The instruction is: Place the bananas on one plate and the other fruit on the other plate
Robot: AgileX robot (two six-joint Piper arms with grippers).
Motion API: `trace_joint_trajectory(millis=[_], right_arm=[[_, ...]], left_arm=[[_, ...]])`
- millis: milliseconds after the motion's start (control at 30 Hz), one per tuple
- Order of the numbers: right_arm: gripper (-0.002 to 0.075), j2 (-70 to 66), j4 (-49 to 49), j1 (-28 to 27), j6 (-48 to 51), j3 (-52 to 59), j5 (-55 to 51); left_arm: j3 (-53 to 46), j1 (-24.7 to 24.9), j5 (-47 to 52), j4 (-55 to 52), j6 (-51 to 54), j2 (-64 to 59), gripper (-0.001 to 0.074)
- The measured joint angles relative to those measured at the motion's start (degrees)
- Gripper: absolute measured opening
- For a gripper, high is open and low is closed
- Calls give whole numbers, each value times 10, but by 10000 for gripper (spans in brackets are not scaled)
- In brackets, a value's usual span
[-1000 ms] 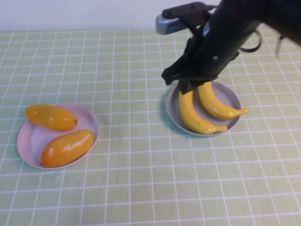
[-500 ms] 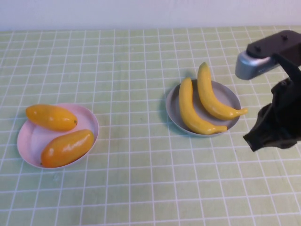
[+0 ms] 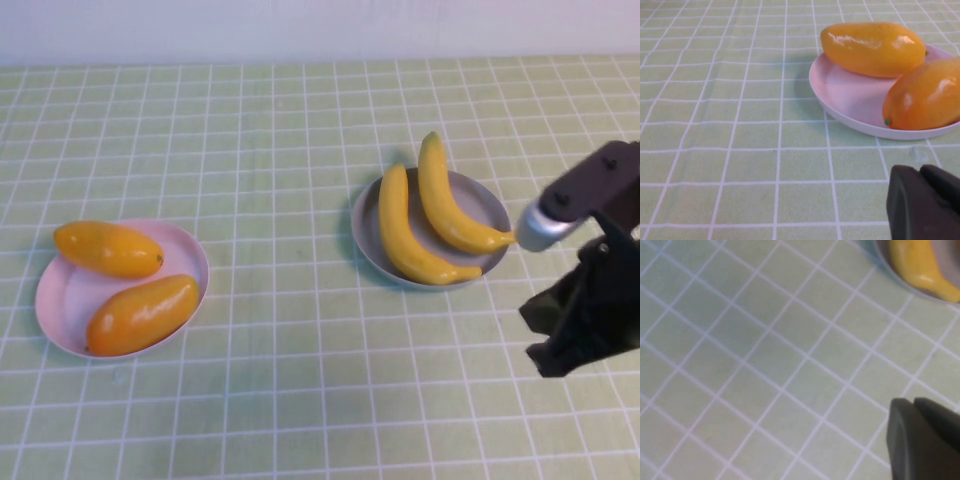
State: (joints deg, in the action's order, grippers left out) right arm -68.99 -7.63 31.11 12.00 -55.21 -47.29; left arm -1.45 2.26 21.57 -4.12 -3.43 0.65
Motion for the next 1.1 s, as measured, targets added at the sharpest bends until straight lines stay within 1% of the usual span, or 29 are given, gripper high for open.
trace_joint_trajectory(millis=[100,267,367,500,700,867,967,1100], right_arm=[[-15,51,-5,-48,11,102,98],[-15,177,-38,-155,14,259,259],[-15,269,-71,-218,14,344,334],[-15,401,-92,-268,14,449,414],[-15,575,-108,-290,14,557,436],[-15,649,-103,-311,15,566,406],[-15,682,-87,-312,15,566,376],[-15,694,-82,-314,15,566,317]], left_arm=[[0,0,0,0,0,0,4],[0,0,0,0,0,0,4],[0,0,0,0,0,0,4],[0,0,0,0,0,0,4],[0,0,0,0,0,0,4],[0,0,0,0,0,0,4],[0,0,0,0,0,0,4],[0,0,0,0,0,0,4]])
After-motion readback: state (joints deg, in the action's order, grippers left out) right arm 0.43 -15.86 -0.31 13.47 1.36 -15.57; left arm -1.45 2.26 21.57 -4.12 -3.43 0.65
